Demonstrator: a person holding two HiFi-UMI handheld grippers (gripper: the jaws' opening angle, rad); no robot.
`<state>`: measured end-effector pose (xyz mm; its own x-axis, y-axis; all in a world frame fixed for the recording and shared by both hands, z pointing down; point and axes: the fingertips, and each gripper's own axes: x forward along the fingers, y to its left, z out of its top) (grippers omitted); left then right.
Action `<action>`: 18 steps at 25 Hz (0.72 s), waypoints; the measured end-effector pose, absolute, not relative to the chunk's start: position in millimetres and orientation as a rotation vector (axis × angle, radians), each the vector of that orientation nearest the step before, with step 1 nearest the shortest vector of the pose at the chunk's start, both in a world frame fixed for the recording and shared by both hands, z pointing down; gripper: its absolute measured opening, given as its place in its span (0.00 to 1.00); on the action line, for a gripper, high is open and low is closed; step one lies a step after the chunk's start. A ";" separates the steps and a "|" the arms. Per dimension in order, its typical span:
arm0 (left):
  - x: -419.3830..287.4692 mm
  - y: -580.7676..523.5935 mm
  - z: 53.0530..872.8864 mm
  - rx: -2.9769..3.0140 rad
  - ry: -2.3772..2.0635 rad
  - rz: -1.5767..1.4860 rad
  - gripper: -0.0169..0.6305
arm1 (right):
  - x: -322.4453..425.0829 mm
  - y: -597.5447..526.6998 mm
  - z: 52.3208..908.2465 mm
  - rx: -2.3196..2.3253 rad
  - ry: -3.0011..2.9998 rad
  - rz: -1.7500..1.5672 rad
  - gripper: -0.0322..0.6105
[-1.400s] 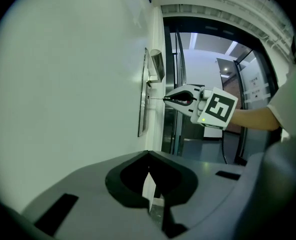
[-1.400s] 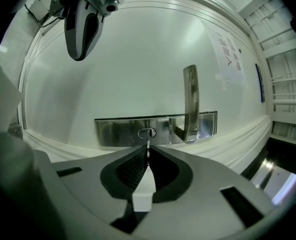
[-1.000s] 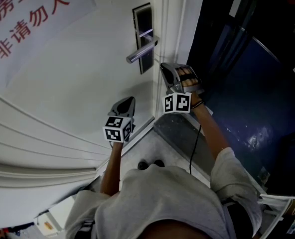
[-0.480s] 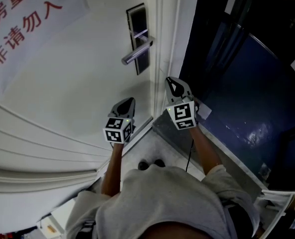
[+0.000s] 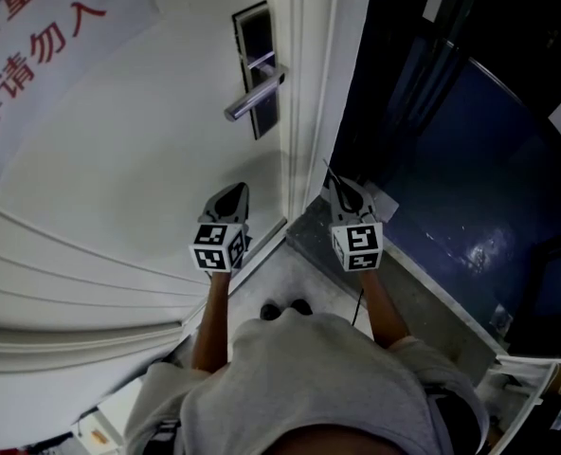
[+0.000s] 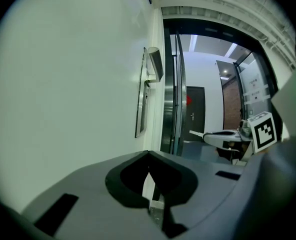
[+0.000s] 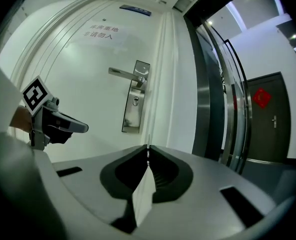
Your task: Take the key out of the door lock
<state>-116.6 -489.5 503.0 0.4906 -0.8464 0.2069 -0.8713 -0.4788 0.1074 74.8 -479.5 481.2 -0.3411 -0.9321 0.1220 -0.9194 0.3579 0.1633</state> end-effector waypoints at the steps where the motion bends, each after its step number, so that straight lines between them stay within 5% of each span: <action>1: -117.0 -489.6 503.6 2.536 -1.481 0.186 0.05 | 76.9 -478.0 483.6 1.684 -2.417 -0.085 0.10; 18: -122.4 -483.1 504.3 2.524 -1.496 0.167 0.05 | 78.6 -475.8 483.8 1.696 -2.394 -0.090 0.10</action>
